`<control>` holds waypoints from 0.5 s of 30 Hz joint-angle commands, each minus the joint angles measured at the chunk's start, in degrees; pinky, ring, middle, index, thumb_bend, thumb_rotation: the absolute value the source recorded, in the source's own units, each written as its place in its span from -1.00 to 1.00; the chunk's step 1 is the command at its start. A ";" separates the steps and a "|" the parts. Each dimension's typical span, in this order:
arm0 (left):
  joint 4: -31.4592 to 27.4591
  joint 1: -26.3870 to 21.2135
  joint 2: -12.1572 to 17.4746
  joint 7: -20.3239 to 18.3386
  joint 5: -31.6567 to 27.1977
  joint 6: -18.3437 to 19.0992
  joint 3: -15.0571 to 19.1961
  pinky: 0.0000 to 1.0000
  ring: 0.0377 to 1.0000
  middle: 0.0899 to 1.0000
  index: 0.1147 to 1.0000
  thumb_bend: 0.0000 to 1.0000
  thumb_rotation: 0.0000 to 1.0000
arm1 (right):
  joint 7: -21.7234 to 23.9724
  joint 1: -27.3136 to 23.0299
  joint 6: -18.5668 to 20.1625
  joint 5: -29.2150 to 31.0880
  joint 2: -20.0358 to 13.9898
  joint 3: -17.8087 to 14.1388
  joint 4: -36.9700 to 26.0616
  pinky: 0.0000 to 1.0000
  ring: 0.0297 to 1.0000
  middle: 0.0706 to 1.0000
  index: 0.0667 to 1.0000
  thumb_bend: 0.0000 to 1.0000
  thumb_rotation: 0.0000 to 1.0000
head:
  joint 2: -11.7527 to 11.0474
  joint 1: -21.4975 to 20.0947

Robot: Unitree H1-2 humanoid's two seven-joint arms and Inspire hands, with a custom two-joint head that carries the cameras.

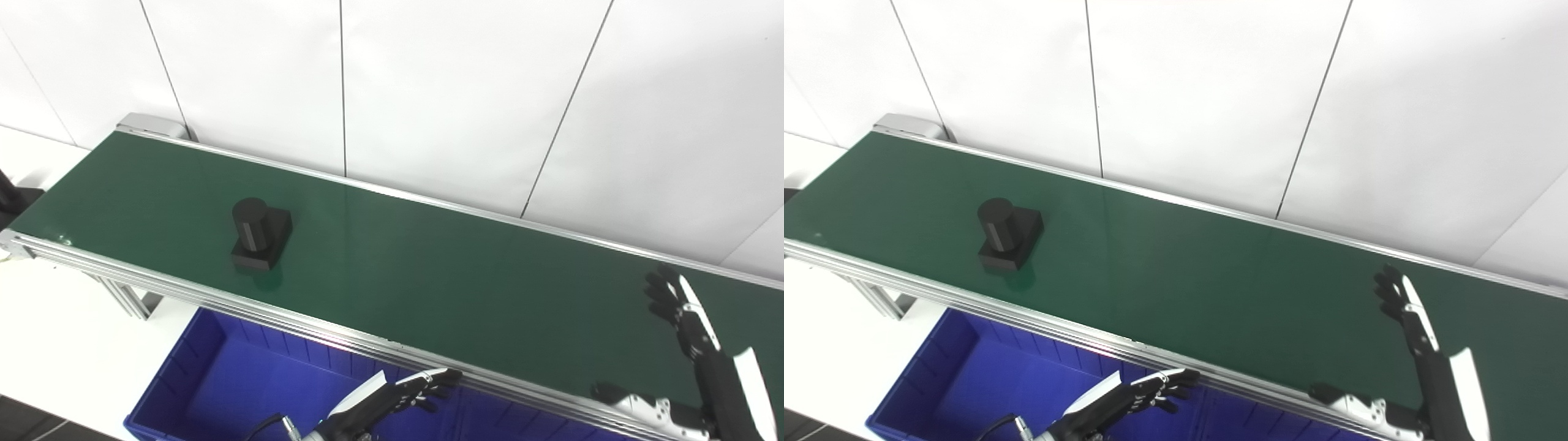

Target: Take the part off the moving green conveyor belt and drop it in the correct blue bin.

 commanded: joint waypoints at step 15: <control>-4.98 1.57 0.49 1.44 1.87 -1.42 -0.34 0.50 0.65 0.76 0.81 0.92 -0.70 | 1.66 -10.22 3.93 -2.91 2.42 2.64 -0.23 0.49 0.60 0.67 0.76 0.75 -0.18 | 1.07 -1.53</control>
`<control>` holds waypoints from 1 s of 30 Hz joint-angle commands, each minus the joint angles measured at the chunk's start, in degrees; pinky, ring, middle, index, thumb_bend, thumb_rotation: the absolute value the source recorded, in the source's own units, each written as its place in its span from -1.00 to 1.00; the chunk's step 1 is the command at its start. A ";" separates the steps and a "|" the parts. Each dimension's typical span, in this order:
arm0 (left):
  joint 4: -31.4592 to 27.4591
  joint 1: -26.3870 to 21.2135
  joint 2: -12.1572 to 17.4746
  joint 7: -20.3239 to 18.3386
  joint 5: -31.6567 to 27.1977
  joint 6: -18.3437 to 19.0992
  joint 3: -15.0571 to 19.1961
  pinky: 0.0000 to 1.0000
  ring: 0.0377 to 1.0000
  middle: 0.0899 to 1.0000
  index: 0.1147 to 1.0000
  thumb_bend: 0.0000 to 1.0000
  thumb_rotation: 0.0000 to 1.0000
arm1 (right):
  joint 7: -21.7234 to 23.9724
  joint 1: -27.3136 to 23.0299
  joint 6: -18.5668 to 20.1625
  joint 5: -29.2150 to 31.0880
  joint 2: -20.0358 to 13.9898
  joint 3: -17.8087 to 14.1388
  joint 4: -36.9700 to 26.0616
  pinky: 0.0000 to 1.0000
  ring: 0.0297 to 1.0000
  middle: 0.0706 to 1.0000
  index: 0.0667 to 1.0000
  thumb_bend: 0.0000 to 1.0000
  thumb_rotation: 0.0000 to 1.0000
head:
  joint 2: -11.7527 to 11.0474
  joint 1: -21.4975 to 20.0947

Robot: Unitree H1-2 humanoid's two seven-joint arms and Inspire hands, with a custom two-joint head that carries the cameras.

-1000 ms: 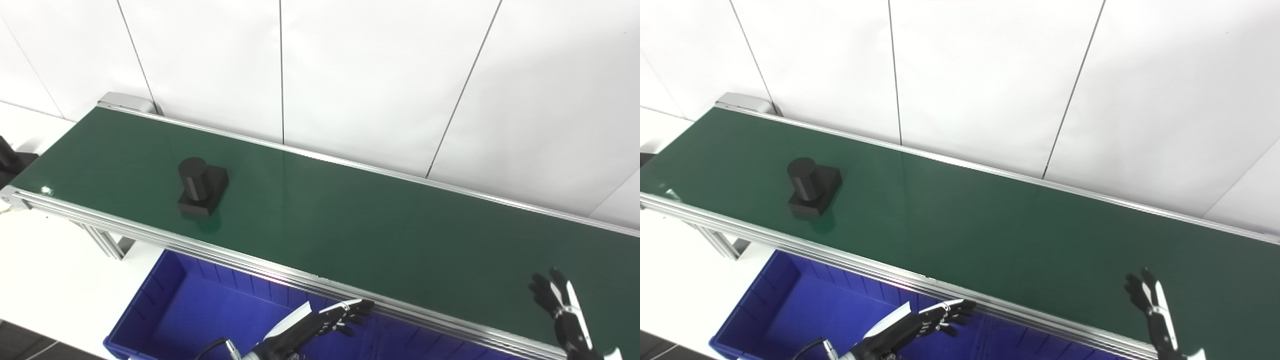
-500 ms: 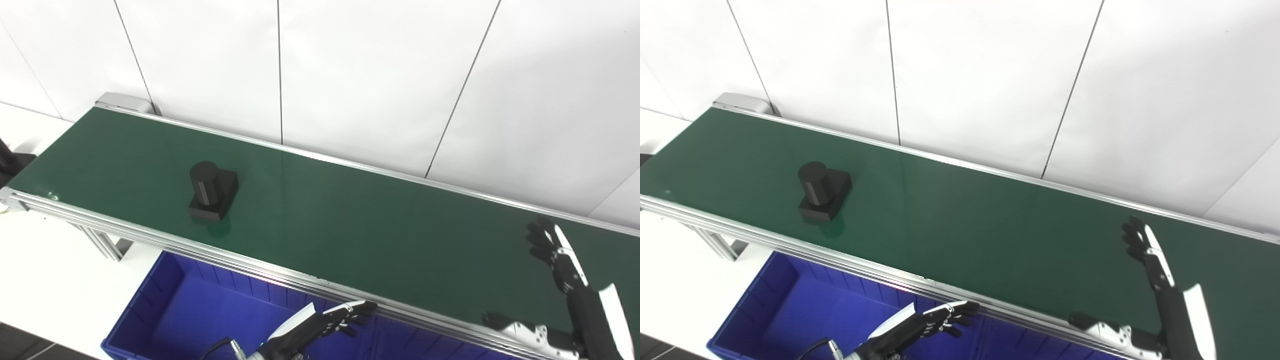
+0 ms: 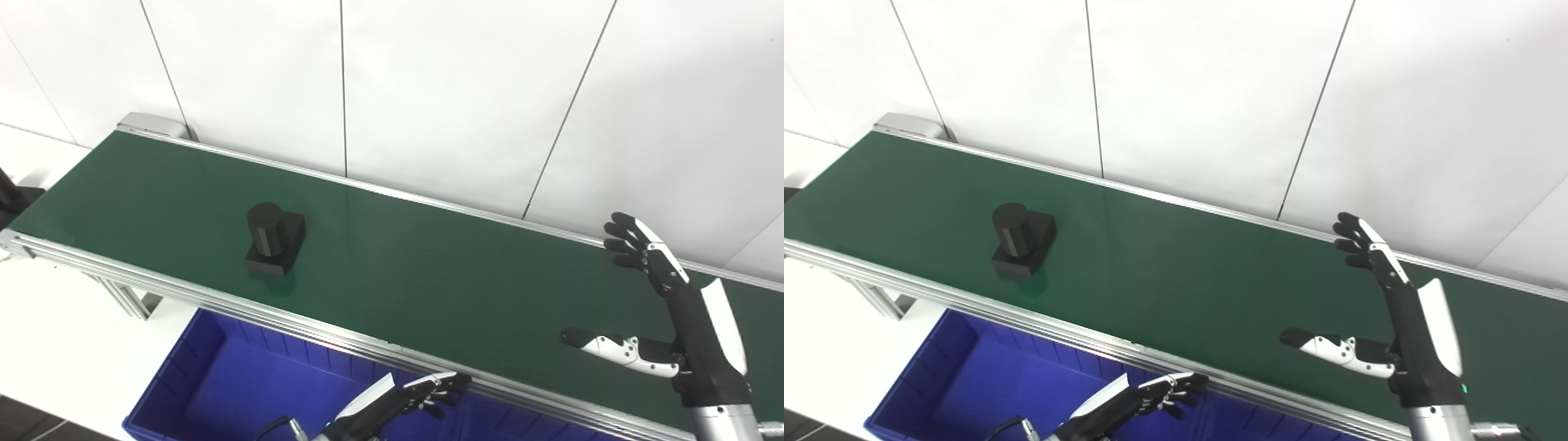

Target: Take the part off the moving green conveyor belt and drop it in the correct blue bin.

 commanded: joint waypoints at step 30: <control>-5.99 8.33 1.10 2.81 -1.28 -5.25 1.59 0.44 0.60 0.72 0.77 0.94 -0.66 | 3.54 -11.70 4.07 0.33 2.80 4.63 5.90 0.47 0.60 0.70 0.76 0.79 -0.16 | 0.45 -0.64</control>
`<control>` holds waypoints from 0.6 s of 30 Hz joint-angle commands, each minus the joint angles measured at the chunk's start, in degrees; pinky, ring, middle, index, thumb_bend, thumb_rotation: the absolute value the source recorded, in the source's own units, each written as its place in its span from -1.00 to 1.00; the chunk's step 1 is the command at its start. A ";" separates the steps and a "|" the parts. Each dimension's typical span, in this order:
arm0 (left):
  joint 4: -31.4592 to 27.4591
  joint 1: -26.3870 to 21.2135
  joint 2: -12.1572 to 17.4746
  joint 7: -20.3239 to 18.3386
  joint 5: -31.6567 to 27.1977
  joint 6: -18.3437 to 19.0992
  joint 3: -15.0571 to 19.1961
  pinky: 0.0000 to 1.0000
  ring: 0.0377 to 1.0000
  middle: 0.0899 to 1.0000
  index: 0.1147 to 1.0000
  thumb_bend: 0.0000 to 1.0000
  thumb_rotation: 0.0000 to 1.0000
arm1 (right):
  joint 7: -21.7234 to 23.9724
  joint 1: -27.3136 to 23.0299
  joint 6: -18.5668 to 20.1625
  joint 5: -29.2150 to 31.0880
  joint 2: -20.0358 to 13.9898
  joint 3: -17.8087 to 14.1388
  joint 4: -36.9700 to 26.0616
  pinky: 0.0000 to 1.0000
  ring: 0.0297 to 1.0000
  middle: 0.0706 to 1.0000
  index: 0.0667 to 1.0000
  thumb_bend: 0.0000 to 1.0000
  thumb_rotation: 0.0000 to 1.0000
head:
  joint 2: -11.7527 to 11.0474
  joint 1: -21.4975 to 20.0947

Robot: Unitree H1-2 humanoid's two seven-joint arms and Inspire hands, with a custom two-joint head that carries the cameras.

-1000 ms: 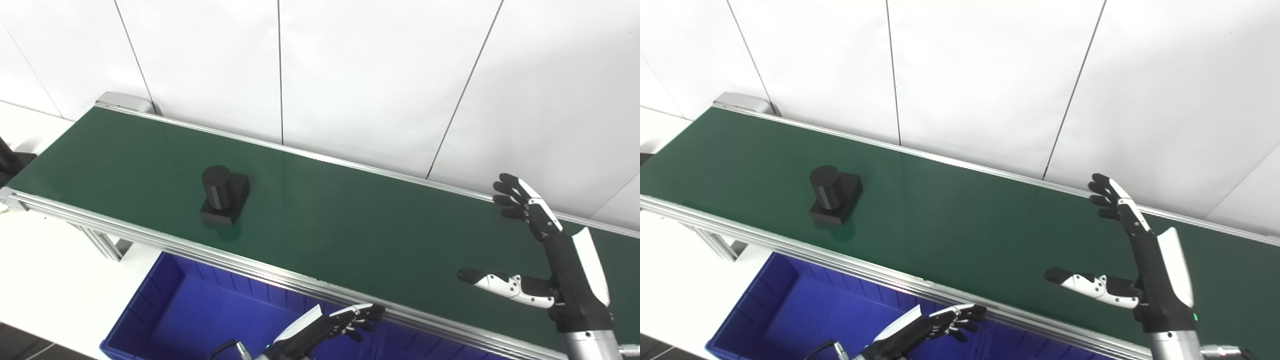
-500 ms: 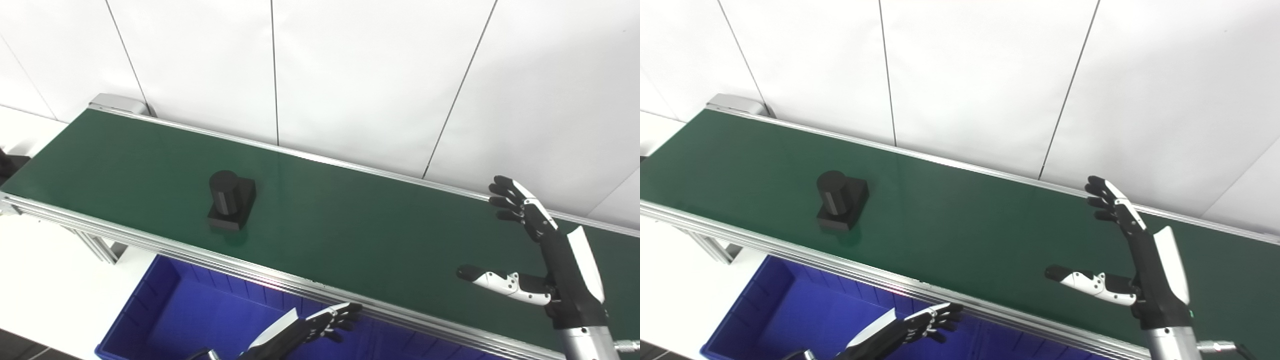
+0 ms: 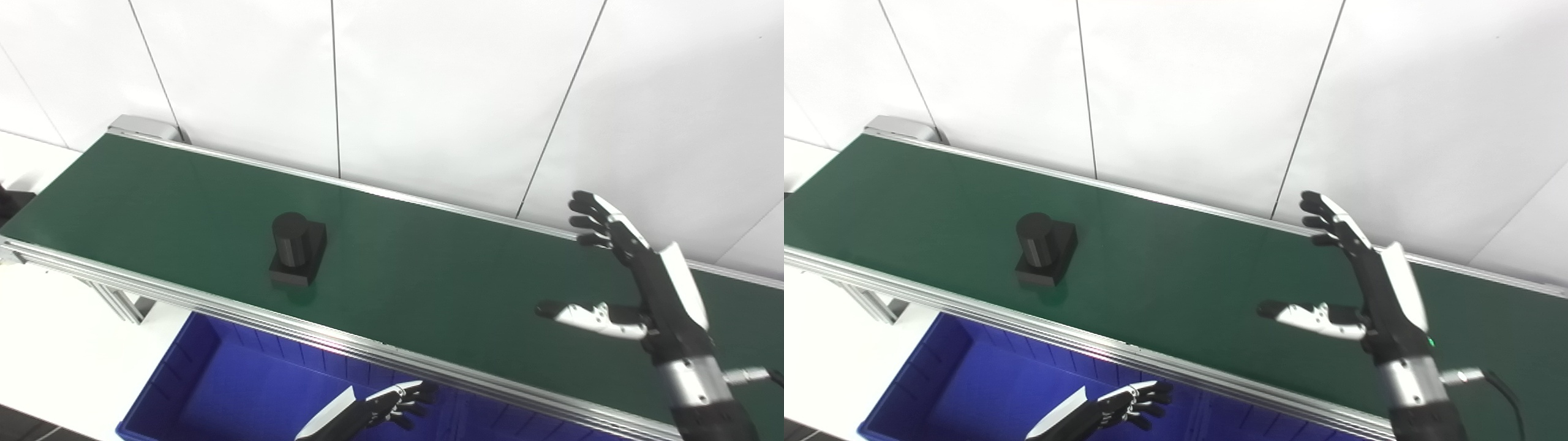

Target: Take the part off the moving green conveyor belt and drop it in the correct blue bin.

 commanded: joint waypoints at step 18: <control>2.15 -1.36 -2.39 1.54 1.01 -3.76 -0.74 0.54 0.66 0.74 0.76 0.93 -0.69 | 1.11 -10.93 2.00 -5.91 7.11 7.99 11.57 0.39 0.56 0.66 0.70 0.84 -0.21 | -0.49 1.15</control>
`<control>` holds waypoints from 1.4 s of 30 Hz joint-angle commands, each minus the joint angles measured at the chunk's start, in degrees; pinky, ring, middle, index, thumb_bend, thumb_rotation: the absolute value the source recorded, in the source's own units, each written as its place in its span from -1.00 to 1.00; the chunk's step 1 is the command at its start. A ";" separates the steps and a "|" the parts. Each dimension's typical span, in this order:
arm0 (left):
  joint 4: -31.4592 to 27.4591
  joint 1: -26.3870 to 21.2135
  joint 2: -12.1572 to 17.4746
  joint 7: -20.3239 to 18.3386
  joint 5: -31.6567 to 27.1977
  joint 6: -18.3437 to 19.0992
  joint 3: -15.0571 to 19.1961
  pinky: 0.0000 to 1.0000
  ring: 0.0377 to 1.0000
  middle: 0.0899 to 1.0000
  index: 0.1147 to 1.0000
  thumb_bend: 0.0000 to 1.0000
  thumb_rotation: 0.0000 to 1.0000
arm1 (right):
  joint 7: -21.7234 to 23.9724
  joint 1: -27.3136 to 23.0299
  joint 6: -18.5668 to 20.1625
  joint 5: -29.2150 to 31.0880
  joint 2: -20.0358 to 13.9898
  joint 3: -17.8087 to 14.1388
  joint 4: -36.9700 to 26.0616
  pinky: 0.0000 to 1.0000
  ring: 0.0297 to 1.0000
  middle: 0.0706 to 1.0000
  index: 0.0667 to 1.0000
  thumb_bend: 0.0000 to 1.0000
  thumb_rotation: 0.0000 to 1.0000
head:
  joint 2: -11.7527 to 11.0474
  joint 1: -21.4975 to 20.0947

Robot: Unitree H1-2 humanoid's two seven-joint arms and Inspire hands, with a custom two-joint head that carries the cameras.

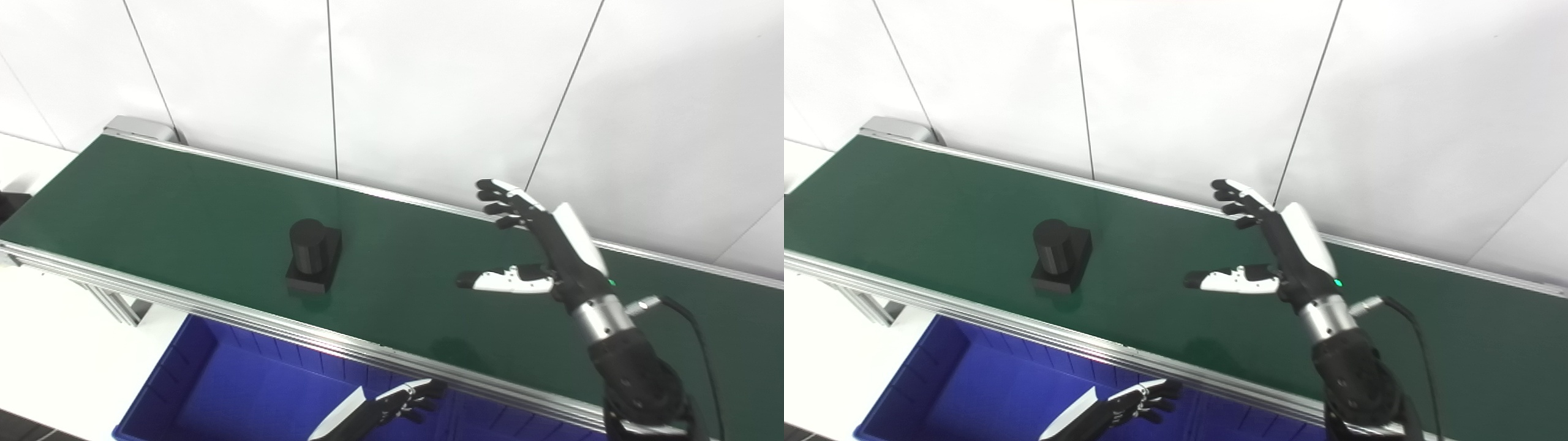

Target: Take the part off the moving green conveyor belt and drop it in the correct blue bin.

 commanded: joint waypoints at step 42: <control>-0.72 0.08 -1.00 1.04 -0.39 -2.61 -1.39 0.40 0.58 0.72 0.78 0.90 -0.70 | -4.06 -11.09 -1.48 -9.80 9.00 8.00 15.63 0.39 0.58 0.67 0.71 0.88 -0.10 | 0.83 1.23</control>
